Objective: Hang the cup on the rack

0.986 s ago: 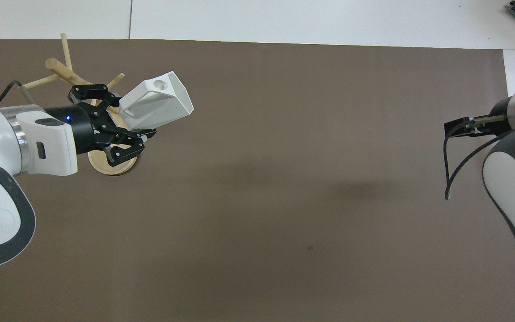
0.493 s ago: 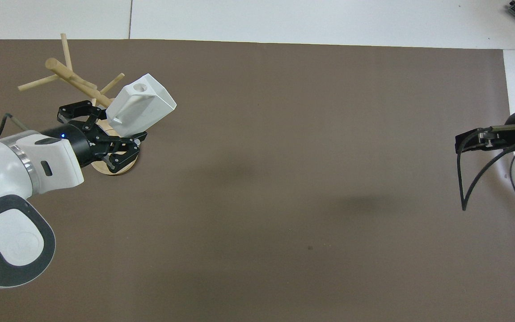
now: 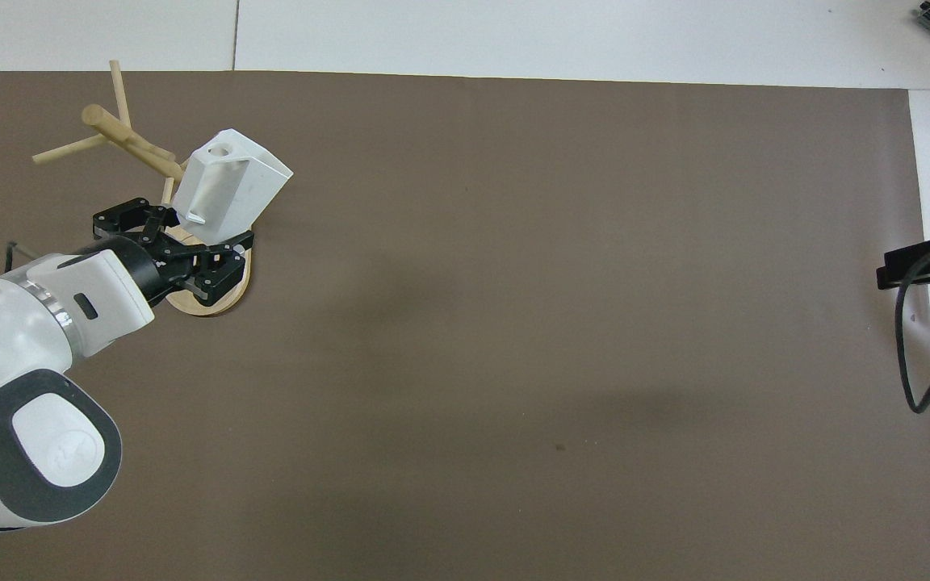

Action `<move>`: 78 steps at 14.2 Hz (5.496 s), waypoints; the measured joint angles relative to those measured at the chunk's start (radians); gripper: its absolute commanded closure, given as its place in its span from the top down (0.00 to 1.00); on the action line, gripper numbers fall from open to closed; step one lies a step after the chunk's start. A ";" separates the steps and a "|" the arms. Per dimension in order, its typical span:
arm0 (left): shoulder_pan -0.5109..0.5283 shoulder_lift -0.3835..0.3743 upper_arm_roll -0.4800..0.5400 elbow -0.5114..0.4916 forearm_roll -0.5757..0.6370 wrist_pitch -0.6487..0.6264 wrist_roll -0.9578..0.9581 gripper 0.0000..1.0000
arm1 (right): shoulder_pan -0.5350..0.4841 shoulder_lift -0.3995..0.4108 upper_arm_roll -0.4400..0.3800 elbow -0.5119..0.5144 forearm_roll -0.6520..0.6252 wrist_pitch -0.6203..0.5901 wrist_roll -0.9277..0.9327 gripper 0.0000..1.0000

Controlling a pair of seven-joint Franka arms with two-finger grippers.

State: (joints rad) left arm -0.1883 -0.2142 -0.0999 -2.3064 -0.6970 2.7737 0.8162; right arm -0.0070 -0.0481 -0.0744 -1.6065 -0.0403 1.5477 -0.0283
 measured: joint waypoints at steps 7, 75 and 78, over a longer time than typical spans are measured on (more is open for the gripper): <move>-0.015 0.077 -0.003 -0.041 -0.002 0.155 -0.138 0.00 | 0.000 -0.050 -0.001 -0.044 0.028 -0.030 0.000 1.00; 0.098 0.177 0.018 0.043 -0.097 0.129 -0.380 1.00 | -0.026 -0.092 -0.001 -0.184 0.030 0.171 -0.009 1.00; 0.131 0.151 0.021 0.060 -0.007 0.037 -0.375 1.00 | -0.026 -0.092 -0.001 -0.184 0.030 0.171 -0.009 1.00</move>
State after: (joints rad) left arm -0.0571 -0.0630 -0.0791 -2.2464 -0.7039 2.8111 0.4410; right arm -0.0332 -0.1396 -0.0752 -1.7902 -0.0102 1.7184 -0.0373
